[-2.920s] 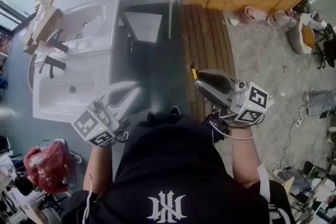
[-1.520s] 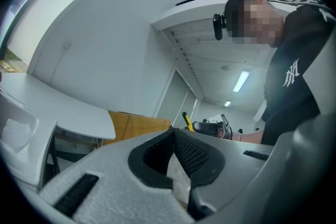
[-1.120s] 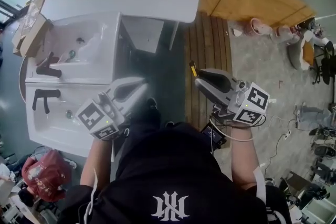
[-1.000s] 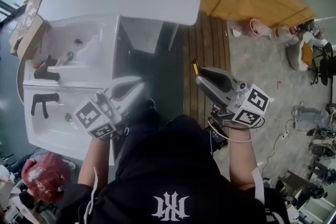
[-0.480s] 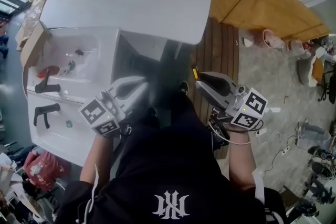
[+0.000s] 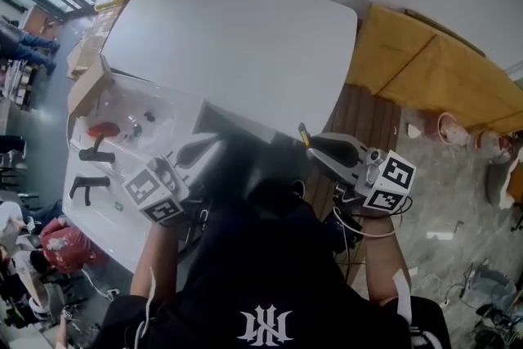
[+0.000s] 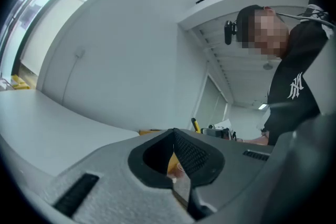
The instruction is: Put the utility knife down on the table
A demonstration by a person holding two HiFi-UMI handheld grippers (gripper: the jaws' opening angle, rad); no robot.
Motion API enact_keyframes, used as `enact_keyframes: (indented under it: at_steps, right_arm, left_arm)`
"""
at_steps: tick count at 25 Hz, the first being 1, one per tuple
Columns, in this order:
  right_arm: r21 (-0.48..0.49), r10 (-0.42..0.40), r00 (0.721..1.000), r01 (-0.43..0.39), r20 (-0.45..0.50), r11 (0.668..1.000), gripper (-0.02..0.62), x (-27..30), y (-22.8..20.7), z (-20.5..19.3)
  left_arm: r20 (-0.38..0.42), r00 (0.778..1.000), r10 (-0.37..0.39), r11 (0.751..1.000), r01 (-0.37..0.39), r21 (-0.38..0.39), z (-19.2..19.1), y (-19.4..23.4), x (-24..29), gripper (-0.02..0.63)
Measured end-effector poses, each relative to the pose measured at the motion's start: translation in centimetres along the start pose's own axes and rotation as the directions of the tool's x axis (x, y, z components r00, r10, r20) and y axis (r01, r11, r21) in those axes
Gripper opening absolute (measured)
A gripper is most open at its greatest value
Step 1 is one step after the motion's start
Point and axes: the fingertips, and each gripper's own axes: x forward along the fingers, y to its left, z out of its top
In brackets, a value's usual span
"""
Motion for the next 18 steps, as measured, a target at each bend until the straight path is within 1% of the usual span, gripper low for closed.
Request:
enact_keyframes:
  at_steps: [4, 6, 9, 11, 15, 18]
  right_arm:
    - [0.000, 0.017, 1.000, -0.017, 0.005, 1.000, 0.054, 1.8, -1.4, 1.1]
    - [0.011, 0.014, 1.000, -0.015, 0.018, 1.000, 0.054, 3.2, -2.5, 1.3]
    - [0.014, -0.008, 1.000, 0.008, 0.006, 1.000, 0.054, 5.5, -4.6, 1.3]
    - [0.006, -0.036, 0.999, 0.036, -0.010, 0.999, 0.054, 6.8, -6.4, 1.7]
    - [0.014, -0.131, 0.991, 0.131, -0.015, 0.991, 0.054, 8.6, -9.9, 3.7]
    - [0.006, -0.206, 0.978, 0.206, -0.031, 0.978, 0.054, 10.8, -12.2, 5.0]
  left_arm:
    - [0.009, 1.000, 0.003, 1.000, -0.003, -0.006, 1.7, 0.2, -0.6, 0.005]
    - [0.003, 1.000, 0.005, 1.000, -0.005, -0.017, 1.5, 1.6, -1.0, 0.005]
    - [-0.014, 1.000, -0.007, 1.000, 0.007, -0.023, 0.7, 4.8, -0.8, 0.005]
    - [-0.007, 0.999, -0.039, 0.999, 0.039, -0.031, 0.7, 7.5, 0.5, 0.005]
    - [0.065, 0.988, -0.142, 0.987, 0.146, -0.068, 2.4, 12.1, 4.8, 0.005]
    - [0.113, 0.976, -0.185, 0.978, 0.194, -0.078, 4.2, 16.2, 6.4, 0.005]
